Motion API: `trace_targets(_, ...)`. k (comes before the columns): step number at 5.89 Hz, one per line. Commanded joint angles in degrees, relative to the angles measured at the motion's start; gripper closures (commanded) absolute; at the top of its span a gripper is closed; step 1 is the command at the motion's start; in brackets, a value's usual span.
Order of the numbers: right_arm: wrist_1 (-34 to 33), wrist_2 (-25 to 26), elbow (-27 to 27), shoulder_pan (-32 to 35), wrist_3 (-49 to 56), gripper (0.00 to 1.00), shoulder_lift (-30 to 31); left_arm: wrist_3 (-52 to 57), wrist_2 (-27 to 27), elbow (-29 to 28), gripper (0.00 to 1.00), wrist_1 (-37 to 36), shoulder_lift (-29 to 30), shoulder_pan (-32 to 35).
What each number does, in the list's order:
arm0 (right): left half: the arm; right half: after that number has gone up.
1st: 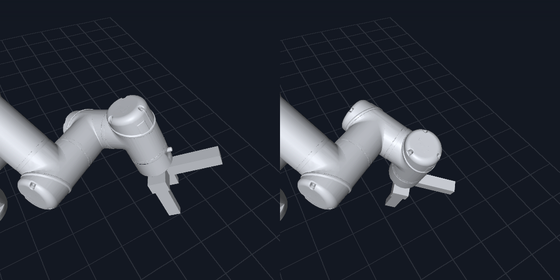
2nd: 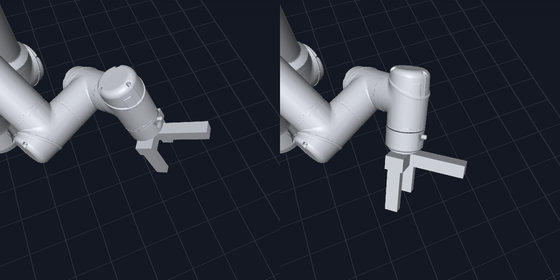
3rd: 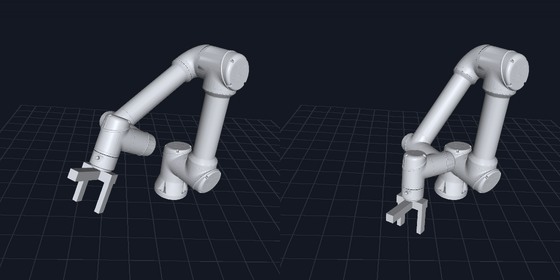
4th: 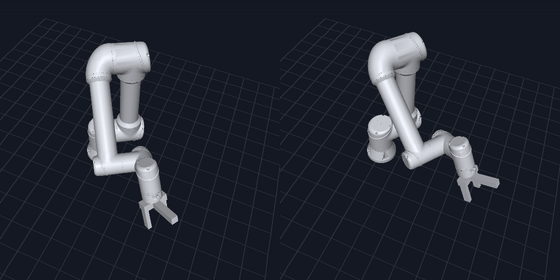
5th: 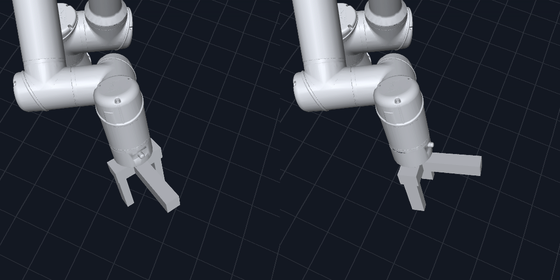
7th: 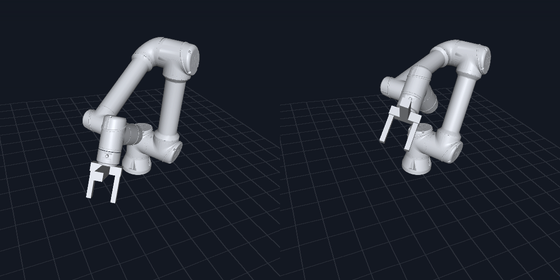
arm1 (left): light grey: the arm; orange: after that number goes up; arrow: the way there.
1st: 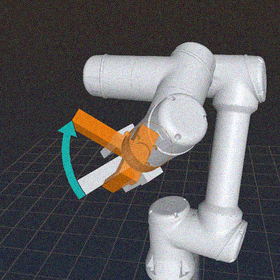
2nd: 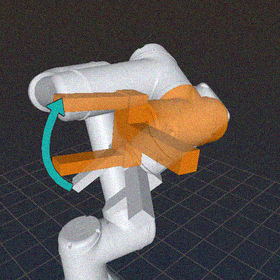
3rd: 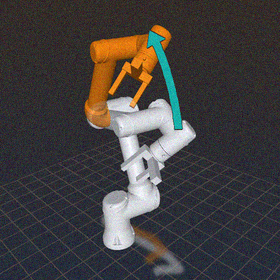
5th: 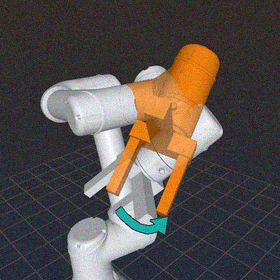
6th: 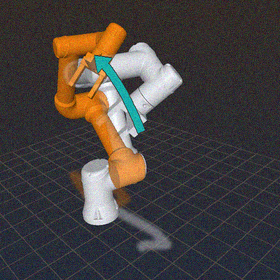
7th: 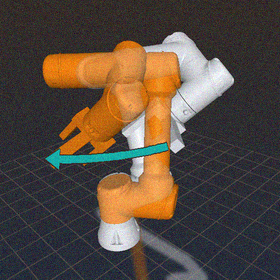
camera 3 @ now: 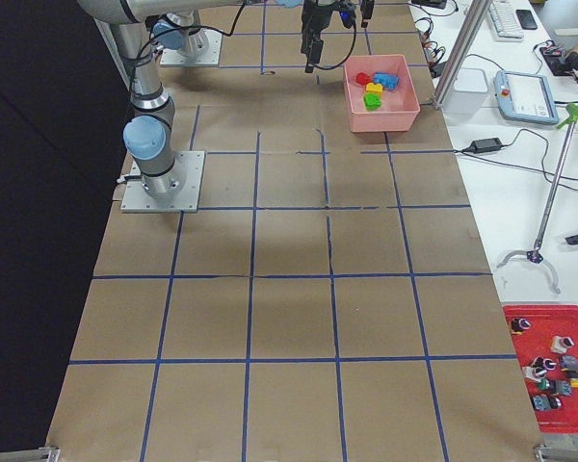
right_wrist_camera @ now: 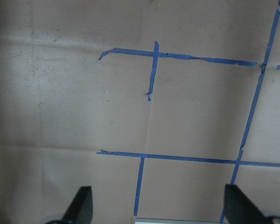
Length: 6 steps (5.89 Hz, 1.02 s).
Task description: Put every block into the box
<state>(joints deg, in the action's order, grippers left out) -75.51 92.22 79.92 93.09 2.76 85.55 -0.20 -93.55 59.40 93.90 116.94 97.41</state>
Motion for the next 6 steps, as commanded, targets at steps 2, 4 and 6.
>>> trace_targets(2, 0.10, -0.02, 0.76, -0.01, 0.05, 0.00, 0.76, 9.42, 2.13, 21.65, 0.01, -0.64, -21.51, -7.65)
trace_targets(4, 0.10, 0.24, 0.76, -0.01, 0.14, 0.00, 0.76, 11.29, 3.54, 29.43, 0.02, -2.23, -28.33, -9.43)
trace_targets(6, 0.10, 0.24, 0.76, 0.08, 0.14, 0.00, 0.76, 9.45, 3.64, 32.26, 0.02, -2.76, -30.28, -9.43)
